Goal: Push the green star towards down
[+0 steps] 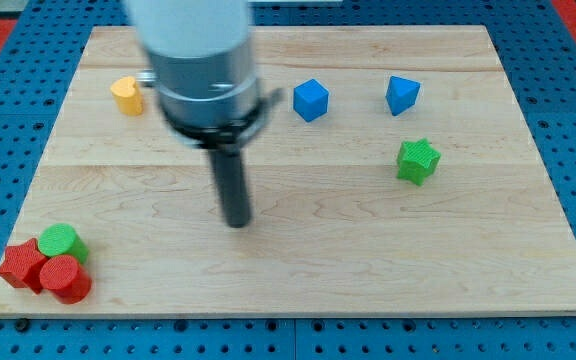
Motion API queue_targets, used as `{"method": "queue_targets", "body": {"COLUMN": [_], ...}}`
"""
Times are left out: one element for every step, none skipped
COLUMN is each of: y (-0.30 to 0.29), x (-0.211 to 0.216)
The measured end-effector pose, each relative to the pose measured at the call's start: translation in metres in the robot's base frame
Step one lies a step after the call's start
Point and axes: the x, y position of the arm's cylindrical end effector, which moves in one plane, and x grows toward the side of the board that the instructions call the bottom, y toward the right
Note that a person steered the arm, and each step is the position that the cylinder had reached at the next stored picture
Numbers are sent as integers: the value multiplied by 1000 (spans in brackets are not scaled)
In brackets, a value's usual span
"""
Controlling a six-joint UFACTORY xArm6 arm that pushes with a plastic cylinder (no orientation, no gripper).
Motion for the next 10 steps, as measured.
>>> {"method": "queue_targets", "body": {"y": [113,196,219,217,178,117,37,-30,-75,-86], "x": [0,-4,-35,-66,-82,-82,-79,-79,-71,-68]}}
